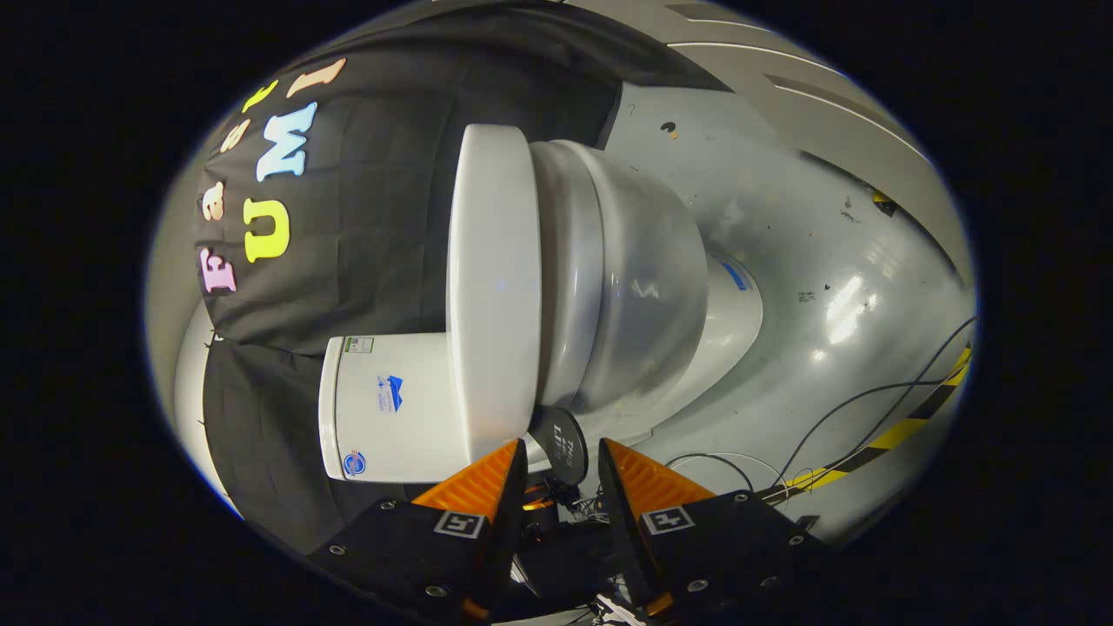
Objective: Open the toilet lid.
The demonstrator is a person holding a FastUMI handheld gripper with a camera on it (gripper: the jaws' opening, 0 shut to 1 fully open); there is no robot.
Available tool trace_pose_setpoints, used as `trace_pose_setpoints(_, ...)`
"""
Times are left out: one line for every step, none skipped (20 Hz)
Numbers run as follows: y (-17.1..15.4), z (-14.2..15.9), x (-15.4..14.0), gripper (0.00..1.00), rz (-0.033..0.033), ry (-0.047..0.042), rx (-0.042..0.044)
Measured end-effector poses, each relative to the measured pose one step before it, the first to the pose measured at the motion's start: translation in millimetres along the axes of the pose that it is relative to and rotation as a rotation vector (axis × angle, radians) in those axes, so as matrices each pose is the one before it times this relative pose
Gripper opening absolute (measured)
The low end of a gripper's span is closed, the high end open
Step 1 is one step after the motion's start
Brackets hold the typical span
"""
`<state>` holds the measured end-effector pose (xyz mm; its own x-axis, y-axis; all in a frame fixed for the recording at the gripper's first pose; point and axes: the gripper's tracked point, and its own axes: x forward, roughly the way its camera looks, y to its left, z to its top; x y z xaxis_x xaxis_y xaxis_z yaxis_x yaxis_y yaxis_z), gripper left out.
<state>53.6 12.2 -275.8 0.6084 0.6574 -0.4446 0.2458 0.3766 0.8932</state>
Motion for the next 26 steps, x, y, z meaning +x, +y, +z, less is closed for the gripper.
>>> trace_pose_setpoints(2.46,1.97,-0.54,0.49,0.01448,-0.00126,0.01977)
trace_pose_setpoints(0.92,2.17,-2.21,0.43,0.00772,-0.00338,0.01826)
trace_pose_setpoints(-4.11,1.35,2.35,0.35,-0.01106,-0.00806,0.00547)
trace_pose_setpoints(-5.49,0.88,1.66,0.28,-0.01275,-0.00852,0.00027)
trace_pose_setpoints(-0.56,0.35,-1.40,0.21,-0.00144,0.00011,0.00644)
trace_pose_setpoints(2.18,3.19,-2.54,0.14,0.00758,-0.00208,0.00028)
trace_pose_setpoints(4.07,-2.18,-0.12,0.12,0.00552,-0.00155,-0.00579)
trace_pose_setpoints(1.47,-0.30,-0.13,0.08,0.00637,-0.00232,-0.00790)
trace_pose_setpoints(1.22,3.06,-1.71,0.06,0.00639,-0.00178,-0.00249)
trace_pose_setpoints(1.09,0.89,0.77,0.03,0.00200,-0.00387,-0.00491)
trace_pose_setpoints(-0.87,-1.47,-0.38,0.01,-0.00137,0.00004,-0.01002)
trace_pose_setpoints(0.38,1.37,-0.36,0.00,-0.00209,-0.00362,-0.00908)
trace_pose_setpoints(0.85,0.34,0.10,0.00,-0.00285,-0.00270,-0.01050)
trace_pose_setpoints(-0.53,-0.51,0.21,0.00,-0.00354,-0.00269,-0.01220)
trace_pose_setpoints(0.35,0.06,-0.71,0.00,-0.00140,0.00188,-0.00236)
trace_pose_setpoints(0.32,0.78,-0.92,0.00,0.00085,0.00143,0.00744)
trace_pose_setpoints(1.11,-0.33,0.05,0.00,0.00027,-0.00033,0.00662)
trace_pose_setpoints(0.66,0.36,-0.67,0.00,-0.00457,-0.00102,-0.00566)
trace_pose_setpoints(-1.01,-0.84,1.93,0.00,-0.01270,-0.00563,-0.02027)
trace_pose_setpoints(-0.45,0.52,0.69,0.00,-0.01848,-0.00131,-0.02491)
trace_pose_setpoints(0.50,0.28,-1.64,0.00,-0.01927,-0.00105,-0.01609)
trace_pose_setpoints(-0.12,0.87,-0.88,0.00,-0.01576,-0.00418,-0.01399)
trace_pose_setpoints(2.27,-0.13,-1.42,0.00,-0.00937,-0.00337,-0.00060)
trace_pose_setpoints(3.50,2.11,-1.03,0.00,-0.00277,-0.00673,0.00487)
trace_pose_setpoints(3.53,-0.91,-2.34,0.00,-0.00166,-0.00599,0.00274)
trace_pose_setpoints(2.74,0.11,-2.01,0.00,-0.00420,-0.00735,-0.00353)
